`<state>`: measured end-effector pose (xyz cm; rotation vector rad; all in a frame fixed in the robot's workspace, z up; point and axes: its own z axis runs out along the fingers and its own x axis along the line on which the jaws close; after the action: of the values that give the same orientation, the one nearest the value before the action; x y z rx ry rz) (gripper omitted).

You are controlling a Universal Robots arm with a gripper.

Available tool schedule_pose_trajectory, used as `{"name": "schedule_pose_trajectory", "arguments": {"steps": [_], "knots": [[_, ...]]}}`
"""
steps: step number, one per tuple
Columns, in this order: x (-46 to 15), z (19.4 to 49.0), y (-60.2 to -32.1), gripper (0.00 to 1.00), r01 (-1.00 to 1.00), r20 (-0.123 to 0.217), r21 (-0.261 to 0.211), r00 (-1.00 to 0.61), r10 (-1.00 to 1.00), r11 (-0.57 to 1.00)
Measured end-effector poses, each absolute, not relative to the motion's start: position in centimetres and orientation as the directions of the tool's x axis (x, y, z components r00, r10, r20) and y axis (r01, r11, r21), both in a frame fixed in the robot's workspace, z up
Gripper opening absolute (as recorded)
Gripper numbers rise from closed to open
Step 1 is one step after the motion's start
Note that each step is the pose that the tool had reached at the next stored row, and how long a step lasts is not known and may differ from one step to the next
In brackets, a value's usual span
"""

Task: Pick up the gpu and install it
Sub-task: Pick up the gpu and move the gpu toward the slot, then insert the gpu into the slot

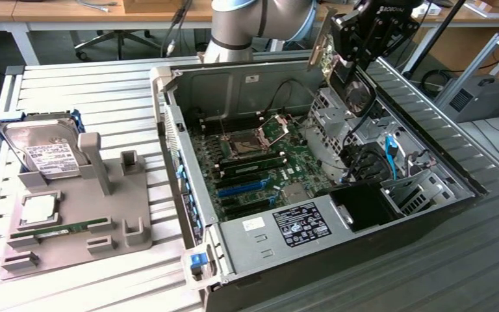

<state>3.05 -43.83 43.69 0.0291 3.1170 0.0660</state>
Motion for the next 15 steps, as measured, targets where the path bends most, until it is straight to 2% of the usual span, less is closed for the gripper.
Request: {"name": "schedule_pose_trajectory", "arguments": {"steps": [15], "knots": [[3.05, 43.69, -43.83, 0.27, 0.008, -0.023, 0.043, -1.0, 0.009, 0.999]]}}
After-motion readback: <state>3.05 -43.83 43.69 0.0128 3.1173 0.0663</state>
